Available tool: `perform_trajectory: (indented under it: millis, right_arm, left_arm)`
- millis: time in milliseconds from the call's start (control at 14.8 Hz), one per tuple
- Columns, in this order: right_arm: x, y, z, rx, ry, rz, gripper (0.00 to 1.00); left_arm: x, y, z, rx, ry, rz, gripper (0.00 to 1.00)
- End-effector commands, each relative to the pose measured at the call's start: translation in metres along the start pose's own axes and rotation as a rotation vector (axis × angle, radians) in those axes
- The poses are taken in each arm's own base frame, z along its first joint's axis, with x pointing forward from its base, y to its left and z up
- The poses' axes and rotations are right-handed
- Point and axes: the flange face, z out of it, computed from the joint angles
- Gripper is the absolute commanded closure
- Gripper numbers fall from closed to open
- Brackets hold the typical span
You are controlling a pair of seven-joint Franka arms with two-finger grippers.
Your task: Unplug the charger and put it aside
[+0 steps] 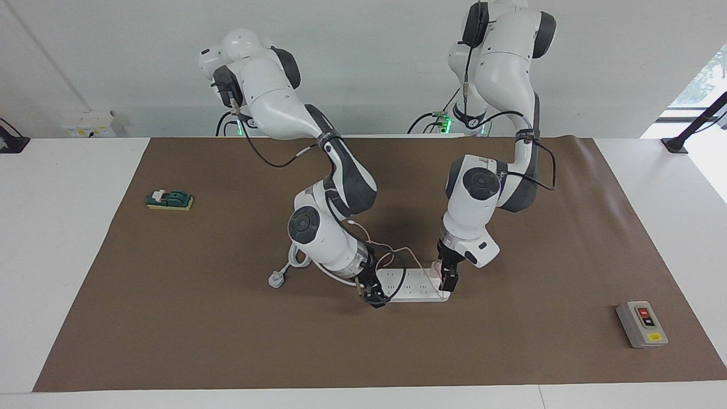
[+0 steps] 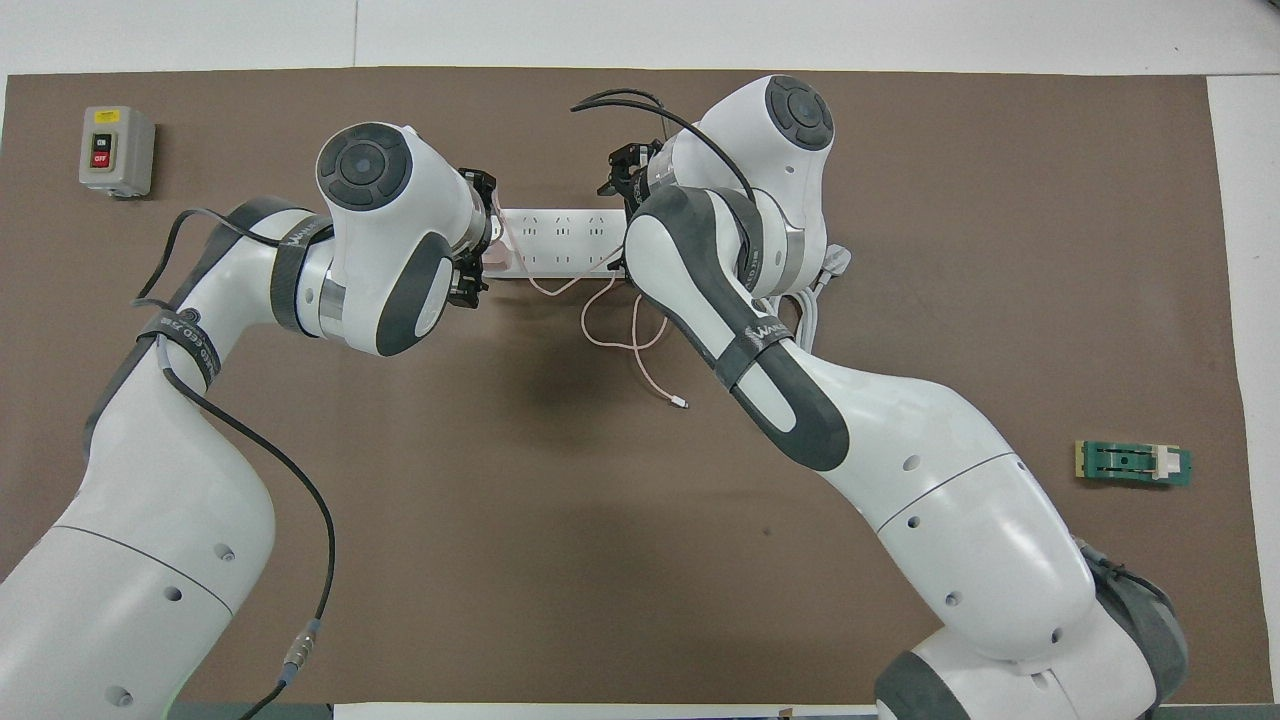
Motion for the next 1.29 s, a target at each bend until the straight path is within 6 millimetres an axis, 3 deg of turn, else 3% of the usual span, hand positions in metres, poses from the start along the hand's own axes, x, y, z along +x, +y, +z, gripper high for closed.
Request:
perform_trajectory:
  millis: [0, 1082, 1217]
  right_arm:
    - [0.002, 0.003, 0.009, 0.002, -0.010, 0.028, 0.00]
    - [0.014, 0.005, 0.019, 0.017, -0.029, 0.047, 0.00]
    - [0.015, 0.005, 0.020, 0.024, -0.028, 0.044, 0.00]
  left_arm:
    - [-0.001, -0.008, -0.004, -0.015, 0.017, -0.009, 0.00]
    - [-0.008, -0.014, -0.007, 0.048, 0.031, 0.006, 0.00]
    - [-0.004, -0.015, -0.008, 0.048, 0.032, 0.001, 0.11]
